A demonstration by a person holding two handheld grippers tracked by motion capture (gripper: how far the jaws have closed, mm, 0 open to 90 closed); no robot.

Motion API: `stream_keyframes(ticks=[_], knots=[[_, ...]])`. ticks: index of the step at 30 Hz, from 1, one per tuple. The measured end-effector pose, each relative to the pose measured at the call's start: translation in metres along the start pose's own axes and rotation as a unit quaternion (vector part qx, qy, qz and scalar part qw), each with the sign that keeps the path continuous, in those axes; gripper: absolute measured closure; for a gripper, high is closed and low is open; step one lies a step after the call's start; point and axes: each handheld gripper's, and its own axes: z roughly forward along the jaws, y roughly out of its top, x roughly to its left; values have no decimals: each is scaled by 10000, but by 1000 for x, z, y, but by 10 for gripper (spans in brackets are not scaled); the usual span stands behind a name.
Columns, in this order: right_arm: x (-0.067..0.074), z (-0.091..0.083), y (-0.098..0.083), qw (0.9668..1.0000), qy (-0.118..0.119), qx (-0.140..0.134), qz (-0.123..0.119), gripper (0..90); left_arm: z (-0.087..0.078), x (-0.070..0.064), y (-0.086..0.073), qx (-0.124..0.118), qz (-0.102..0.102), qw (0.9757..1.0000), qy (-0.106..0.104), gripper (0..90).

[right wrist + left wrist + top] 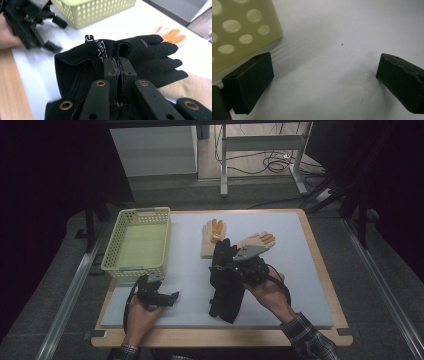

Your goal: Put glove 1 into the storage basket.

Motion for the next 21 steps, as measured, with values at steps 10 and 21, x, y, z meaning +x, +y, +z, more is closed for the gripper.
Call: stream_keyframes(ticks=[10,21], knots=[[22,9,-53,9982,296,450,259,818,0,0,0,-7,4,10000,5,15],[-9,24,-56,9982,155,222,532,632,0,0,0,-22,-15,10000,9,15]])
